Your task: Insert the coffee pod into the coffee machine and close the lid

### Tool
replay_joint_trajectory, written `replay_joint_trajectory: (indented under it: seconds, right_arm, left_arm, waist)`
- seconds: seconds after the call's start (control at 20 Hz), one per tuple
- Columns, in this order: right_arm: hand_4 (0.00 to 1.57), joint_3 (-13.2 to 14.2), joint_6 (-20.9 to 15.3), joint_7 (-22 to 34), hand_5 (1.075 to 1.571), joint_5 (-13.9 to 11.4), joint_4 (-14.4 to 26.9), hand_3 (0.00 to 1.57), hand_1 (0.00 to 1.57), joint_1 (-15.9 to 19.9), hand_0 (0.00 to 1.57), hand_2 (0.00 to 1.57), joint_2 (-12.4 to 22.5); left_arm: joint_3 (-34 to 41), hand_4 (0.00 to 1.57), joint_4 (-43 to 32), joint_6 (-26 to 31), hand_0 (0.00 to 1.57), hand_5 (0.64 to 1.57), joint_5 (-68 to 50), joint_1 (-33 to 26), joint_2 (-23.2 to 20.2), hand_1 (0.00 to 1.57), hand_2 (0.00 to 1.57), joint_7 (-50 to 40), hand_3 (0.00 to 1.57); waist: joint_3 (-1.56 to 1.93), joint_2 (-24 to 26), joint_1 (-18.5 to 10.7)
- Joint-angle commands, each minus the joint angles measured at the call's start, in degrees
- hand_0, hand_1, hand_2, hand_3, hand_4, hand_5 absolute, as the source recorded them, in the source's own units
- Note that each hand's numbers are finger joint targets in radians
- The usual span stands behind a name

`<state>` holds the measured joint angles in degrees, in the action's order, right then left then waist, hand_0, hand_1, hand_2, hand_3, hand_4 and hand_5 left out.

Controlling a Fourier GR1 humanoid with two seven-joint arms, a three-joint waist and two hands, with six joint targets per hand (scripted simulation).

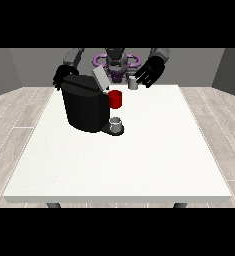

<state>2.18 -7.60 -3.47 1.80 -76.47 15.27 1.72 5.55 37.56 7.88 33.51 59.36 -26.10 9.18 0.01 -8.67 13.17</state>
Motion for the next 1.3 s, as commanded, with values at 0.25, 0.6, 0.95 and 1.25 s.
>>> replay_joint_trajectory:
  seconds: [0.25, 0.6, 0.95, 1.25]
  right_arm:
    - [0.52, -0.6, -2.4, 2.6, 1.571, -2.3, -2.3, 0.0, 0.0, 6.4, 0.0, 0.0, 0.6]
    - [0.48, -1.4, -1.0, 1.5, 1.571, -1.4, -4.2, 0.0, 0.0, 3.1, 0.0, 0.0, 0.0]
    - [0.5, 0.3, 0.5, -0.3, 1.571, 0.1, -1.8, 0.0, 0.0, 2.4, 0.0, 0.0, 0.9]
    - [0.51, 1.9, -0.7, 0.8, 1.571, 1.0, -2.4, 0.0, 0.0, 4.6, 0.0, 0.0, 1.2]
  left_arm:
    - [1.2, 0.52, -0.9, -0.3, 1.28, 1.571, 0.9, 7.9, -0.2, 1.28, 1.34, -4.1, 1.28]
    - [1.9, 0.49, -2.0, -0.7, 1.28, 1.571, 1.5, 7.4, -1.8, 1.28, 1.3, -2.0, 1.24]
    - [1.2, 0.5, -1.9, -0.8, 1.33, 1.571, 2.2, 8.8, 1.1, 1.33, 1.34, -4.9, 1.23]
    - [1.1, 0.5, -1.5, -0.6, 1.21, 1.571, 2.7, 8.1, 0.5, 1.21, 1.26, -1.9, 1.19]
  waist:
    - [0.0, -4.7, 3.4]
    - [-0.01, -5.3, 5.1]
    - [0.02, -6.0, 5.5]
    - [0.0, -6.3, 3.5]
